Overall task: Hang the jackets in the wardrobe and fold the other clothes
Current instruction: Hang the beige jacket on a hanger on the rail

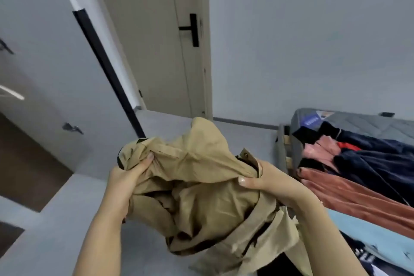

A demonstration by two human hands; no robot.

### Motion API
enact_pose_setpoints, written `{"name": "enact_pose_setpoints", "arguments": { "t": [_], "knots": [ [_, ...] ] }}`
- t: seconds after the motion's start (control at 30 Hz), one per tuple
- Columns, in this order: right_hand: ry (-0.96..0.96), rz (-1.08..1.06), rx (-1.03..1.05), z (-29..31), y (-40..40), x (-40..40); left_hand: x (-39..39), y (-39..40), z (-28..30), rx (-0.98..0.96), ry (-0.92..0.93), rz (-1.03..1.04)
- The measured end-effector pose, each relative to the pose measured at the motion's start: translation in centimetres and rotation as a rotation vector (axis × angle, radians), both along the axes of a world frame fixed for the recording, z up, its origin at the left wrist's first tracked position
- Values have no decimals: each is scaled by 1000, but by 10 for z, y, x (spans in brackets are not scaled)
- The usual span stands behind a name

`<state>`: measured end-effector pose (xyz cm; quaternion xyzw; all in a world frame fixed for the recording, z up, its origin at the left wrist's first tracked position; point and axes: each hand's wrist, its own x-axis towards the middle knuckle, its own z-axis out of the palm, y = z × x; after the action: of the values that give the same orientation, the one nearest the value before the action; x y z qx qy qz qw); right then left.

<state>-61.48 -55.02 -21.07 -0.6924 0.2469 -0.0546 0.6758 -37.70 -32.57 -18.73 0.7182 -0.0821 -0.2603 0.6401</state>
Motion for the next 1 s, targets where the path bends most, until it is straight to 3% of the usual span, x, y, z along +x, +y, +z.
{"name": "enact_pose_setpoints", "arguments": {
  "t": [0.07, 0.3, 0.4, 0.57, 0.73, 0.87, 1.0],
  "knots": [
    [-51, 161, 153, 2, 1, 29, 9, 29, 9, -98, 44, 168],
    [-89, -272, 119, 0, 23, 129, 14, 106, 36, -271, 46, 772],
    [-119, -253, 124, 0, 33, 157, 5, 137, 44, -329, -9, 940],
    [-142, -26, -45, 0, 72, 214, 4, 178, 52, -376, -37, 974],
    [-159, 141, -418, -8, 115, 292, 57, 207, 59, -429, -64, 973],
    [-134, 199, -528, -6, 155, 363, 128, 204, 65, -469, -73, 890],
    [-132, 337, -529, 10, 191, 434, 188, 185, 62, -375, -8, 700]
  ]
}}
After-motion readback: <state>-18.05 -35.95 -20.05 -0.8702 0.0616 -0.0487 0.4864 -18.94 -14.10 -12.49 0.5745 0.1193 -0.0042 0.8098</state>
